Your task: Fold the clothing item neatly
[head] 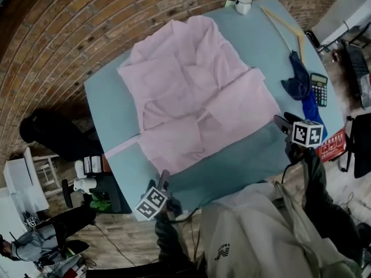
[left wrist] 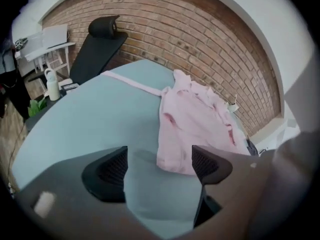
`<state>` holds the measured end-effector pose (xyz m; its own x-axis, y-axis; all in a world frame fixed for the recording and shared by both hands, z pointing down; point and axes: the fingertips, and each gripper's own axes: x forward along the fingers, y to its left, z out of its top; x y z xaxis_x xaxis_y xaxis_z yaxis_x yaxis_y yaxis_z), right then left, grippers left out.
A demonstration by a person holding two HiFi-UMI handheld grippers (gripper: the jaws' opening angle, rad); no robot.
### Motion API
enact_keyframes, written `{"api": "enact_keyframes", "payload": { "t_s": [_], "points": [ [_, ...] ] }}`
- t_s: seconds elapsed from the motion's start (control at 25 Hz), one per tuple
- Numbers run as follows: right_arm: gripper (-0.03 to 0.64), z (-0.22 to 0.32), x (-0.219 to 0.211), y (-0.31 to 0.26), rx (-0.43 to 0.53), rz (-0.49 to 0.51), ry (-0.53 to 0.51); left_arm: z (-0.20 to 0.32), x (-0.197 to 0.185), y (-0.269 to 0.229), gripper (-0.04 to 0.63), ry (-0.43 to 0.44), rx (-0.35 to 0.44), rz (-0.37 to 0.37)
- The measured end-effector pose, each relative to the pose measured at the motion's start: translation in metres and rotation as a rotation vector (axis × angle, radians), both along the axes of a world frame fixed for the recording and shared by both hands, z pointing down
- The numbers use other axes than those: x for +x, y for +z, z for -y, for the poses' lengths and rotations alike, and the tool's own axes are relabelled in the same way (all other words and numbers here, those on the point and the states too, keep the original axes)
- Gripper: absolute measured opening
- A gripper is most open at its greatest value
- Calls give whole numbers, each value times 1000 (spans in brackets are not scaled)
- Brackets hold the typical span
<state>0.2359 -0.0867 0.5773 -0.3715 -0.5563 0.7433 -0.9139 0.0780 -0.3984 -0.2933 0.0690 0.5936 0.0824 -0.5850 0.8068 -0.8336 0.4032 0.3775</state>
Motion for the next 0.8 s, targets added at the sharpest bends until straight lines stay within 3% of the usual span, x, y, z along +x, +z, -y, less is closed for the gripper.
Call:
{"api": "enact_keyframes", "payload": {
  "t_s": [0.12, 0.24, 0.36, 0.44, 0.48, 0.52, 0.64, 0.8],
  "points": [
    [253, -7, -3, 21, -31, -8, 53, -1, 5, 13, 408, -41, -26, 34],
    [253, 5, -13, 29, -44, -5, 96, 2, 10, 18, 410, -62, -20, 136],
    [245, 9, -16, 34, -69, -106, 93, 6, 10, 20, 402, -73, -16, 250],
    [219, 9, -22, 35, -49, -130, 54, 11, 10, 17, 322, -62, 9, 315],
    [142, 10, -27, 34, -36, -117, 36, 16, 16, 15, 231, -30, 42, 312],
    [82, 11, -31, 33, -24, -101, 24, 21, 24, 14, 80, 0, 74, 290],
    [57, 10, -32, 27, -4, -68, 19, 18, 34, 10, 60, -25, 127, 175],
    [52, -16, -19, 15, -13, 58, 44, -9, 34, -1, 60, -94, 176, -6]
  ]
}}
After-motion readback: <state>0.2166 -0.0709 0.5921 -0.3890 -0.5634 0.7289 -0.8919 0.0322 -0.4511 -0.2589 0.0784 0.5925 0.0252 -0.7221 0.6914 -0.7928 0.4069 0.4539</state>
